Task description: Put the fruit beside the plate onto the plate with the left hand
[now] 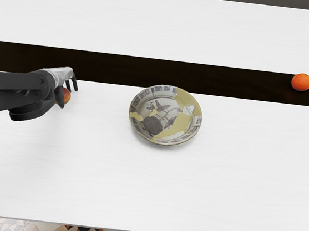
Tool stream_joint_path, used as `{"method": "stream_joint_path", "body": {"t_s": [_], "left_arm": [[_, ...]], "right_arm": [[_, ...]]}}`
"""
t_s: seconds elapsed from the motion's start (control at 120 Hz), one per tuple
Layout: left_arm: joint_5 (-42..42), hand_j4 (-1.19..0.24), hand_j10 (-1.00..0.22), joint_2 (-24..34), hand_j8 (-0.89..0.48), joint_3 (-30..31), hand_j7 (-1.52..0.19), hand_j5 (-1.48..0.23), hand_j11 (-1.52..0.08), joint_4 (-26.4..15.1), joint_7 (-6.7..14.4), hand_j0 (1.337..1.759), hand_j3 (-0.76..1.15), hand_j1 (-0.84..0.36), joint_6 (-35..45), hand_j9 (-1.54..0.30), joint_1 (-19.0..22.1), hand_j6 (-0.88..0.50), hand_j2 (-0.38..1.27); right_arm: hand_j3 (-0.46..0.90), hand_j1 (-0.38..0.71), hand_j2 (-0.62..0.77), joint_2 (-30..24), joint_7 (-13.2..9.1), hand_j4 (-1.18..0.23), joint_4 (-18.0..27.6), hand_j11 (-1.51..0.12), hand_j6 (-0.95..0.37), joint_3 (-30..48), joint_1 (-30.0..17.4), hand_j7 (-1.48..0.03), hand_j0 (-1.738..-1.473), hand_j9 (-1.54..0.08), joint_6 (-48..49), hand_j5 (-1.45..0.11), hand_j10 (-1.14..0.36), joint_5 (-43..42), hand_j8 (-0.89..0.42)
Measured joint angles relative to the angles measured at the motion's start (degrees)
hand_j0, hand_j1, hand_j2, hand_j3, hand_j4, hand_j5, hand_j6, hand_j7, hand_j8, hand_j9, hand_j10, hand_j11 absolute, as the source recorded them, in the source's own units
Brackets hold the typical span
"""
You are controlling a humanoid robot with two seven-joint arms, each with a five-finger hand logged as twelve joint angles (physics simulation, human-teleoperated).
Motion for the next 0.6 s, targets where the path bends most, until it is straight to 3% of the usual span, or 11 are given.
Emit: {"method": "stream_joint_path", "body": {"t_s": [0.3,0.383,0.492,0.6], "left_arm": [[-0.76,-0.69,-0.66,0.00,-0.50,-0.28,-0.87,-0.86,-0.89,0.03,0.00,1.655,0.00,-0.32,-0.39,-0.89,0.11,-0.57,0.43],[-0.71,-0.73,-0.63,-0.09,-0.47,-0.40,-0.90,-0.90,-0.94,0.11,0.01,1.654,0.00,-0.36,-0.79,-0.93,0.25,-0.54,0.48],[-1.43,-0.75,-0.62,0.39,-0.44,-0.94,-0.95,-0.94,-0.98,0.16,0.00,1.652,0.00,-0.32,-1.32,-0.97,0.12,-0.52,0.39],[-4.94,-0.75,-0.63,1.88,-0.45,-6.45,-0.97,-0.98,-0.99,0.23,0.01,1.653,0.00,-0.31,-2.91,-0.98,-0.17,-0.52,0.41]], "right_arm": [[0.00,-0.33,0.00,0.00,0.00,-0.02,0.00,-0.02,-0.02,0.00,-0.02,-0.02,-1.658,-0.02,0.00,-0.02,-0.02,0.01,-0.02],[0.00,-0.33,0.00,0.00,0.00,-0.02,0.00,-0.02,-0.02,0.00,-0.02,-0.02,-1.658,-0.02,0.00,-0.02,-0.02,0.02,-0.02],[0.00,-0.33,0.00,0.00,0.00,-0.02,0.00,-0.02,-0.02,0.00,-0.01,-0.02,-1.658,-0.02,0.00,-0.02,-0.02,0.01,-0.02],[0.00,-0.33,0.00,0.00,0.00,-0.02,0.00,-0.02,-0.02,0.00,-0.01,-0.02,-1.658,-0.02,0.00,-0.02,-0.02,0.00,-0.02]]}}
